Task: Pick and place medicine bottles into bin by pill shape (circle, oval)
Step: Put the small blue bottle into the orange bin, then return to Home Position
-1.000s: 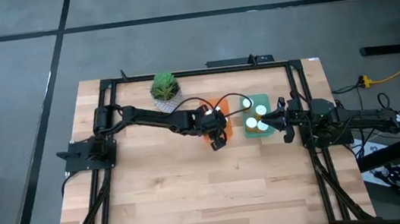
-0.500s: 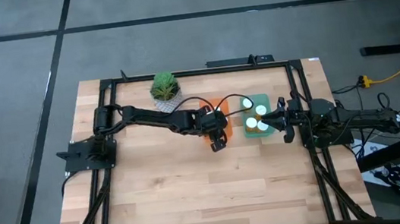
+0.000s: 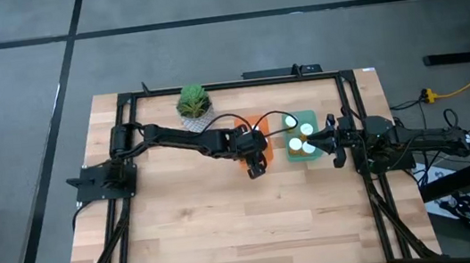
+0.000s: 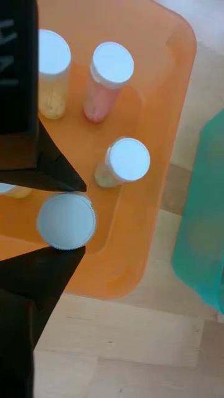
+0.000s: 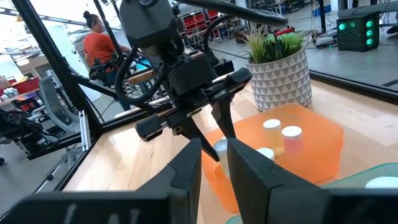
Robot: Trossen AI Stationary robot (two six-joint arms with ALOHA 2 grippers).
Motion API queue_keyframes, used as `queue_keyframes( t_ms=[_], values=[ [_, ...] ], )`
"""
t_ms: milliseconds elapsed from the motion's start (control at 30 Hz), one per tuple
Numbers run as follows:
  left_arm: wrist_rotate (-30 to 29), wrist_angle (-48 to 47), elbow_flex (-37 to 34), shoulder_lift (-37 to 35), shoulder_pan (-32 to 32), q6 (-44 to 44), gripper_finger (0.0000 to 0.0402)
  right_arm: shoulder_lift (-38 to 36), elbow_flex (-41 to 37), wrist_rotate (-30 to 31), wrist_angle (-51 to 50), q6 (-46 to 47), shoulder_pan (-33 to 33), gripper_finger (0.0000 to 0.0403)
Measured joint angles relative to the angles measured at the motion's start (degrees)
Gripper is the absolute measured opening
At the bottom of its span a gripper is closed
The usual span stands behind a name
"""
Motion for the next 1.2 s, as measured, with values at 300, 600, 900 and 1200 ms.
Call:
queue_keyframes(
  t_ms=[300,600,900,1200],
  values=[
    [1.17,-0.02,-0.02,0.0,0.11,-0.07,0.014,0.0,0.0,0.0,0.0,0.0,0.01,0.0081],
    [0.76,-0.05,-0.02,0.02,0.13,-0.18,0.014,0.0,0.0,-0.02,0.02,0.2,0.02,0.0081],
    [0.73,-0.07,-0.02,0.02,0.28,-1.69,0.0144,0.0,0.02,-0.02,0.0,0.2,0.02,0.0081],
    [1.36,-0.06,-0.02,0.02,0.26,-1.68,0.0208,0.0,0.02,-0.02,0.01,0.22,0.01,0.0081]
  ],
)
